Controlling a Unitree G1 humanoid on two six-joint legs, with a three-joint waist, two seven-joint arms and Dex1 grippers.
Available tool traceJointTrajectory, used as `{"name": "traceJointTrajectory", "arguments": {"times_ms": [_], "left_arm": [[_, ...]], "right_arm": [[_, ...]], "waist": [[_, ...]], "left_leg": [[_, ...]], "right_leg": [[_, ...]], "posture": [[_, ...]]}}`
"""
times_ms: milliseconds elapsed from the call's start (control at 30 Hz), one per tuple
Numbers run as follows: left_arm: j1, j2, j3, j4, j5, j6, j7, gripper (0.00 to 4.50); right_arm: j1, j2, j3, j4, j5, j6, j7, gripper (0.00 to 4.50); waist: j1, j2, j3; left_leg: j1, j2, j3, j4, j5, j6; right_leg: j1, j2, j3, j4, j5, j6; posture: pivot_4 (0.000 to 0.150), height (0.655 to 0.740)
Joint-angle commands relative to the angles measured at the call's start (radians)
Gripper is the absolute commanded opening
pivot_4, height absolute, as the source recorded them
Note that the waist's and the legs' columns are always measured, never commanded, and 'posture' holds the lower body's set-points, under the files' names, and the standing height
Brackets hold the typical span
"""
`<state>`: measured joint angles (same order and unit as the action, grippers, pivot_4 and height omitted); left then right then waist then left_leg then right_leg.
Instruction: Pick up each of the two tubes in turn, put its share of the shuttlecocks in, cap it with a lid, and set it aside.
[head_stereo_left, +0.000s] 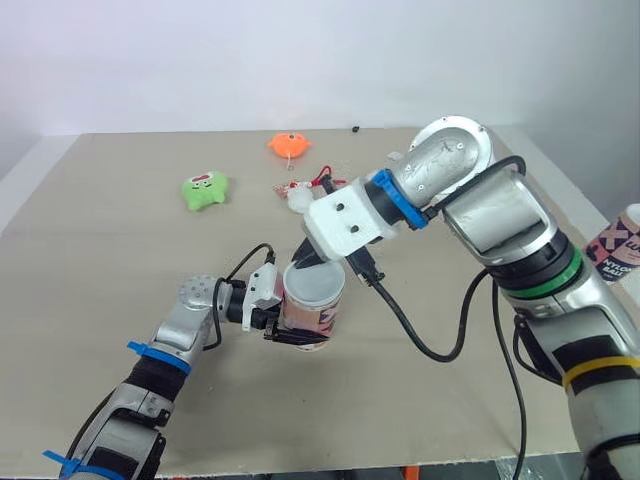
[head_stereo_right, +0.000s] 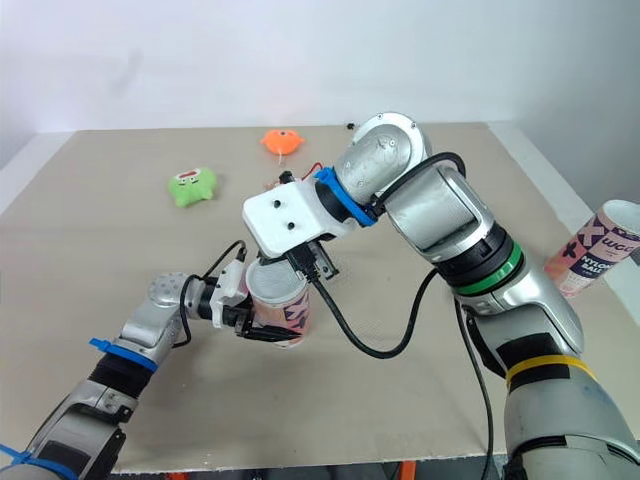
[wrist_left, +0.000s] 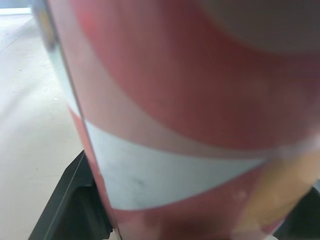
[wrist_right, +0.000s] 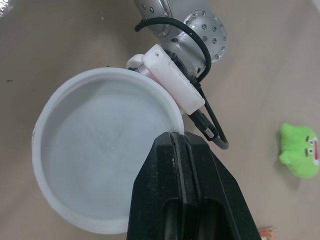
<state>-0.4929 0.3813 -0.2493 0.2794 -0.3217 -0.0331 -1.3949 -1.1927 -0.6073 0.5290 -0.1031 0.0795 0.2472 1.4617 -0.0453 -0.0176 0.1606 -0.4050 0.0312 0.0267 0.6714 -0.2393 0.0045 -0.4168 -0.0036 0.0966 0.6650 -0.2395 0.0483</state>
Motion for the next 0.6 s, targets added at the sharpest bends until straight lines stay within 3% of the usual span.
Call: {"name": "traceJointTrajectory", "arguments": {"times_ms": [33, 400, 433, 500, 600], "left_arm": [[0.028, 0.032, -0.02, 0.014, 0.046, 0.029, 0.01, 3.05], [0.026, 0.051, -0.015, 0.001, 0.041, 0.044, 0.011, 3.05], [0.027, 0.052, -0.015, 0.0, 0.04, 0.045, 0.011, 3.05], [0.025, 0.055, -0.013, 0.0, 0.039, 0.047, 0.01, 3.05], [0.024, 0.055, -0.013, -0.006, 0.037, 0.054, 0.014, 3.05]], "right_arm": [[0.005, -0.006, -0.063, 0.008, -0.023, -0.029, -0.041, 0.06], [0.129, -0.038, -0.075, -0.051, -0.042, -0.068, -0.065, 0.06], [0.13, -0.037, -0.074, -0.049, -0.043, -0.068, -0.066, 0.53], [0.132, -0.036, -0.069, -0.039, -0.049, -0.075, -0.066, 0.91], [0.131, -0.024, -0.068, -0.029, -0.059, -0.087, -0.075, 2.2]], "waist": [[-0.001, 0.0, 0.0], [-0.002, -0.001, 0.0], [-0.002, -0.001, 0.0], [-0.002, -0.001, 0.0], [-0.002, -0.001, -0.001]], "left_leg": [[0.0, 0.0, 0.0, 0.0, 0.0, 0.0], [0.001, 0.001, 0.0, -0.001, 0.0, 0.001], [0.001, 0.001, 0.0, -0.001, 0.0, 0.001], [0.001, 0.001, 0.0, -0.001, 0.0, 0.001], [0.002, 0.002, 0.0, -0.001, 0.0, 0.001]], "right_leg": [[0.0, 0.0, 0.0, 0.0, 0.0, 0.0], [0.0, 0.001, 0.0, 0.0, 0.0, -0.001], [0.0, 0.001, 0.0, 0.0, 0.0, -0.001], [0.0, 0.001, 0.0, 0.0, 0.001, -0.002], [0.0, 0.002, 0.0, 0.0, 0.0, -0.002]], "posture": [[0.15, 0.74], [0.15, 0.74], [0.15, 0.74], [0.15, 0.74], [0.15, 0.74]]}}
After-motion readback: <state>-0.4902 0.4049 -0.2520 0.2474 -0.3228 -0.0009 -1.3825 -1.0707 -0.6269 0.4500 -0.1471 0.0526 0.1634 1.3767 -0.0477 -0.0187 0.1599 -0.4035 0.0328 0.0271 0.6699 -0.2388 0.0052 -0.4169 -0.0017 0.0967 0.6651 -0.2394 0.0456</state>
